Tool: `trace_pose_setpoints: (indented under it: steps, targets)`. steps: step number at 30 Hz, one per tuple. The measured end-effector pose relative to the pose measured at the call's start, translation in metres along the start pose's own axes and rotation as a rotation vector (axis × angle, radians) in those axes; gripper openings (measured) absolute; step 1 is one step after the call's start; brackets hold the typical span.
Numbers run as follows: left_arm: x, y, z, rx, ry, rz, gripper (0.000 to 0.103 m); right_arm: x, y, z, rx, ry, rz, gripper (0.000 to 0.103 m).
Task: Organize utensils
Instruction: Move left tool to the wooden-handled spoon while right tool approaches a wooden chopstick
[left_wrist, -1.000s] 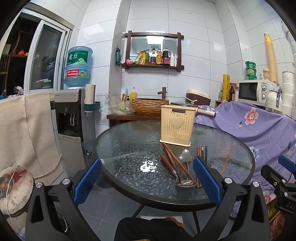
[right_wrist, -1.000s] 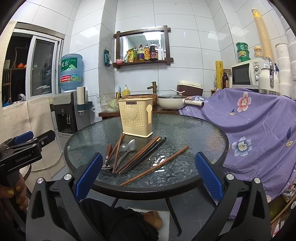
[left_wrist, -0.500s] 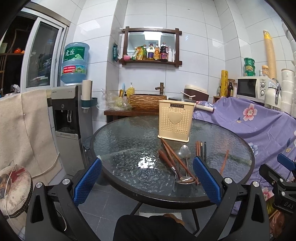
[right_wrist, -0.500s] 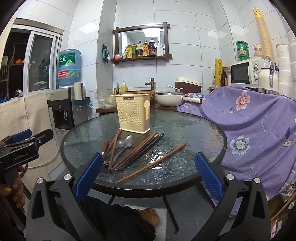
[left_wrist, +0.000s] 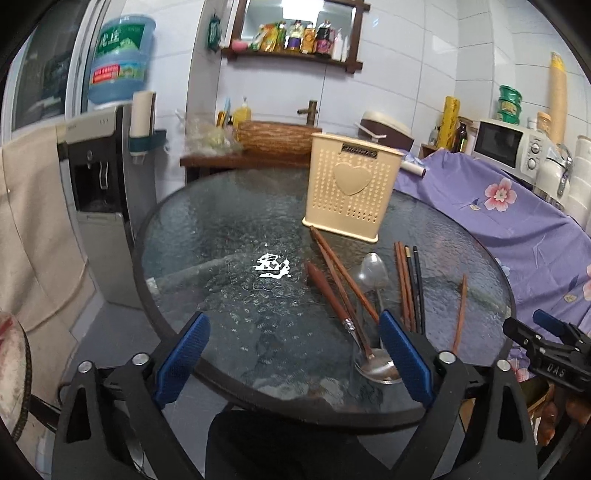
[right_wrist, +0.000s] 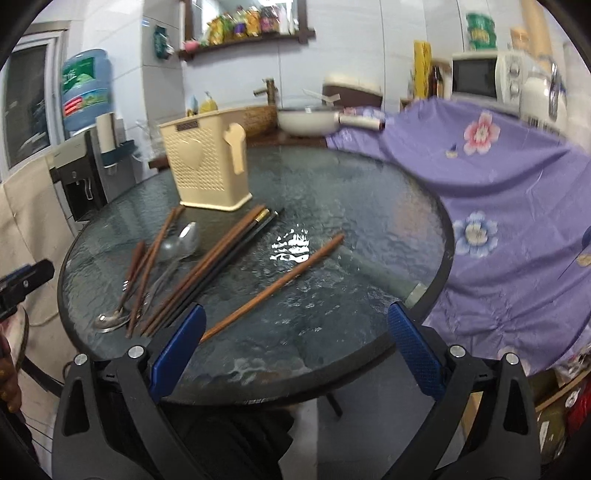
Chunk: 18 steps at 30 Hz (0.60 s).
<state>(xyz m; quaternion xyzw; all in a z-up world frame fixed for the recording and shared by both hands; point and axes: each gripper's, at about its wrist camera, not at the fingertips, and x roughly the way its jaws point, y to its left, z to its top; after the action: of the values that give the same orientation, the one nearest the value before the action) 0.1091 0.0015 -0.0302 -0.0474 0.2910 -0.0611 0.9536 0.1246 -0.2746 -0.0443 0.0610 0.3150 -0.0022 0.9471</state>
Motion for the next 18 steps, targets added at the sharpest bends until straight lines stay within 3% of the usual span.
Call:
trace_pose_setpoints:
  steps: [4,9,14,18]
  targets:
    - [0.026,0.006,0.011,-0.041,0.074,-0.033,0.076,0.032,-0.011,0.021,0.05,0.117,0.018,0.079]
    - [0.052,0.002,0.019,-0.016,0.126,-0.023,0.074,0.068,-0.012,0.04,0.053,0.224,0.015,0.06]
    - [0.071,-0.006,0.028,0.017,0.175,-0.029,0.067,0.088,-0.001,0.047,0.035,0.297,-0.003,0.056]
    - [0.087,-0.009,0.036,0.027,0.216,-0.029,0.057,0.097,0.006,0.05,0.007,0.32,-0.02,0.05]
